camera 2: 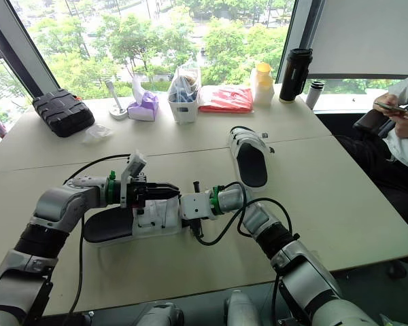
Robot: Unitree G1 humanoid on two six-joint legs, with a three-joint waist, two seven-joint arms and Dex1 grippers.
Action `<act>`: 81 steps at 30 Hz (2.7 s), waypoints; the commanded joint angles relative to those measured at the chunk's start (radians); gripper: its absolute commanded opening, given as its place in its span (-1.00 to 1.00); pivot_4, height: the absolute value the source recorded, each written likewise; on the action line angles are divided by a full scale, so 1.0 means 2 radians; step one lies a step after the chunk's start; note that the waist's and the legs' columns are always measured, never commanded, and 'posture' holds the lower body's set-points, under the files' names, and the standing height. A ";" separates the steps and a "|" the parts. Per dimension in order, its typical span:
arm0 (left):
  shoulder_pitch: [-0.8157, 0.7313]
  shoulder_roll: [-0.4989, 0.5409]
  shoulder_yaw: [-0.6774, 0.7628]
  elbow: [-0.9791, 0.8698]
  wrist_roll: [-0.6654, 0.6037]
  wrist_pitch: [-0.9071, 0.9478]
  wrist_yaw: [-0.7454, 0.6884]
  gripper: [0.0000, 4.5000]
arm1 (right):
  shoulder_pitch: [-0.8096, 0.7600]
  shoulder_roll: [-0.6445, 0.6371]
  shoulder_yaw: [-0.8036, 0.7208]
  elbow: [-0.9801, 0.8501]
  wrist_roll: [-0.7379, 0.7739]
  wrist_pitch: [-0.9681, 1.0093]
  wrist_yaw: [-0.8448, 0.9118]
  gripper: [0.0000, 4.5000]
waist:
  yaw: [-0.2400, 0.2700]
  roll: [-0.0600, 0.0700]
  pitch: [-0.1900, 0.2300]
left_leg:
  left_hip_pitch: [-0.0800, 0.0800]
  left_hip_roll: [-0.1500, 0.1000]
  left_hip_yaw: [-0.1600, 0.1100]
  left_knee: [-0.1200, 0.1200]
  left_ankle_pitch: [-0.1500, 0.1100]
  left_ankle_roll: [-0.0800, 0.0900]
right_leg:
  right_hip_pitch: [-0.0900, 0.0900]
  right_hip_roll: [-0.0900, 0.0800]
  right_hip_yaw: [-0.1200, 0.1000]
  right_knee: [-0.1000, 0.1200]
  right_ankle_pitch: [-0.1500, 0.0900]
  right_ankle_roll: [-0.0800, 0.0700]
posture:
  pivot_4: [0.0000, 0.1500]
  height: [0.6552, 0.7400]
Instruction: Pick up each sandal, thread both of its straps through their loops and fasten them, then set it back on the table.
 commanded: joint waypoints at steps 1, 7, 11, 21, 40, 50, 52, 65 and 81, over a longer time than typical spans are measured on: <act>-0.004 0.002 0.018 -0.017 -0.007 0.007 -0.003 -0.97 | 0.017 -0.006 0.024 0.033 -0.033 0.019 0.003 -1.00 | 0.000 0.000 0.000 | 0.000 0.000 0.000 0.000 0.000 0.000 | 0.000 0.000 0.000 0.000 0.000 0.000 | 1.00 1.00; -0.006 -0.004 0.090 -0.036 -0.071 0.029 -0.005 -0.97 | 0.016 -0.005 0.025 0.034 -0.033 0.020 0.003 -1.00 | 0.000 0.000 0.000 | 0.000 0.000 0.000 0.000 0.000 0.000 | 0.000 0.000 0.000 0.000 0.000 0.000 | 1.00 1.00; -0.006 -0.004 0.121 -0.047 -0.100 0.043 -0.002 -0.97 | 0.017 -0.005 0.025 0.034 -0.033 0.020 0.005 -1.00 | 0.000 0.000 0.000 | 0.000 0.000 0.000 0.000 0.000 0.000 | 0.000 0.000 0.000 0.000 0.000 0.000 | 1.00 1.00; -0.014 -0.007 0.136 -0.021 -0.091 0.018 0.014 -0.97 | 0.019 -0.006 0.026 0.030 -0.031 0.019 0.010 -1.00 | 0.000 0.000 0.000 | 0.000 0.000 0.000 0.000 0.000 0.000 | 0.000 0.000 0.000 0.000 0.000 0.000 | 1.00 1.00; -0.013 -0.026 0.088 0.116 0.018 -0.071 0.003 -0.97 | 0.023 -0.012 0.026 0.022 -0.030 0.023 0.012 -1.00 | 0.001 0.000 0.000 | 0.000 0.000 0.000 0.000 0.000 0.000 | 0.000 0.000 0.000 0.000 0.000 0.000 | 1.00 1.00; -0.018 -0.012 0.023 0.157 0.098 -0.106 -0.019 -0.69 | 0.026 -0.013 0.027 0.019 -0.032 0.024 0.012 -1.00 | 0.001 0.000 0.000 | 0.000 0.000 0.000 0.000 0.000 0.000 | 0.000 0.000 0.000 0.000 0.000 0.000 | 1.00 1.00; -0.020 -0.008 0.009 0.157 0.119 -0.121 -0.022 -0.32 | 0.027 -0.013 0.027 0.018 -0.032 0.024 0.012 -1.00 | 0.001 0.000 0.000 | 0.000 0.000 0.000 0.000 0.000 0.000 | 0.000 0.000 0.000 0.000 0.000 0.000 | 1.00 1.00; -0.059 -0.010 -0.028 0.217 0.232 -0.228 0.021 0.54 | 0.026 -0.010 0.026 0.019 -0.032 0.026 0.009 -1.00 | 0.001 0.000 -0.001 | 0.000 0.000 0.000 0.000 0.000 0.000 | 0.000 0.000 0.000 0.000 0.000 0.000 | 1.00 1.00; 0.085 0.042 0.190 0.004 0.012 -0.054 0.020 0.54 | 0.039 -0.046 -0.003 -0.098 0.000 0.046 0.019 -1.00 | 0.006 0.000 0.001 | -0.002 -0.001 -0.001 0.000 0.000 0.000 | -0.002 -0.002 0.000 0.001 0.000 0.000 | 1.00 1.00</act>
